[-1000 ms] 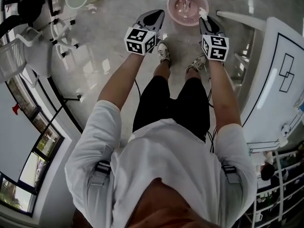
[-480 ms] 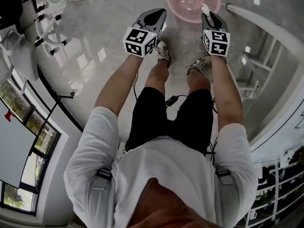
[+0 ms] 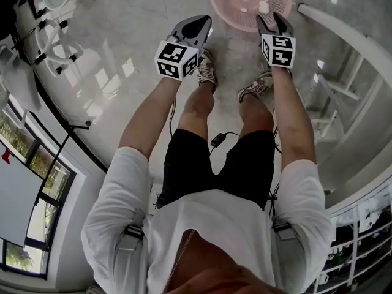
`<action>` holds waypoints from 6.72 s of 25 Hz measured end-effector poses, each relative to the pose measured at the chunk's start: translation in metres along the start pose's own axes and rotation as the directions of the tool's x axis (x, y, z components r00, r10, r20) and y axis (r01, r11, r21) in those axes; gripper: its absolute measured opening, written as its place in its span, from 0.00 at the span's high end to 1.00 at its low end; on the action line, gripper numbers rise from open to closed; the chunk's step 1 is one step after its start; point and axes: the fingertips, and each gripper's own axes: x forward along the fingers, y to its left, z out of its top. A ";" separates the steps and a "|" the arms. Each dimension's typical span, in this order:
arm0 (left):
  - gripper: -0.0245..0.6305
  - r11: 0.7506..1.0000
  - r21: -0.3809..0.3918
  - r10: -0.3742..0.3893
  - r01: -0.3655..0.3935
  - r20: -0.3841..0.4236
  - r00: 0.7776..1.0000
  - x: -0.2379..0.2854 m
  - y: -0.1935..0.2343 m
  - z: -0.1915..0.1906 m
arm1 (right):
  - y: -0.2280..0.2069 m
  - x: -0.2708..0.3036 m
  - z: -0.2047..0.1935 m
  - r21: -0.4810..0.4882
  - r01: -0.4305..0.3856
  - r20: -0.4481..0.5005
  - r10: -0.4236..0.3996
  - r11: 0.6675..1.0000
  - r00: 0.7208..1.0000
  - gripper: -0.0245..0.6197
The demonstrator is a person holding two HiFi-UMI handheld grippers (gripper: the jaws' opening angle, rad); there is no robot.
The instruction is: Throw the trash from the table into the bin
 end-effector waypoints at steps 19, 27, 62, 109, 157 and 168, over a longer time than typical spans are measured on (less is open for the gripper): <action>0.95 0.997 0.057 -0.056 0.049 0.113 0.992 -0.080 -0.087 0.155 | 0.035 -0.197 0.148 0.014 -0.005 0.204 0.002 1.000 0.979 0.84; 0.95 0.986 0.148 -0.105 0.076 0.203 0.974 -0.153 -0.159 0.269 | 0.048 -0.342 0.237 0.029 0.033 0.344 -0.041 0.999 0.938 0.96; 0.95 0.911 0.362 -0.345 0.196 0.412 0.844 -0.327 -0.324 0.481 | 0.073 -0.680 0.373 0.084 0.245 0.679 -0.236 0.966 0.695 0.96; 0.95 0.527 0.519 -0.730 0.673 -0.128 0.671 -0.063 -0.703 0.426 | -0.254 -0.830 0.119 0.468 0.540 0.322 -0.704 0.699 0.633 0.66; 0.95 0.581 0.495 -0.703 0.647 -0.095 0.704 -0.064 -0.671 0.434 | -0.263 -0.751 0.076 0.318 0.494 -0.019 -0.515 0.809 0.857 0.49; 0.95 0.600 0.504 -0.692 0.622 -0.064 0.719 -0.079 -0.660 0.439 | -0.258 -0.747 0.071 0.330 0.486 -0.055 -0.497 0.809 0.866 0.49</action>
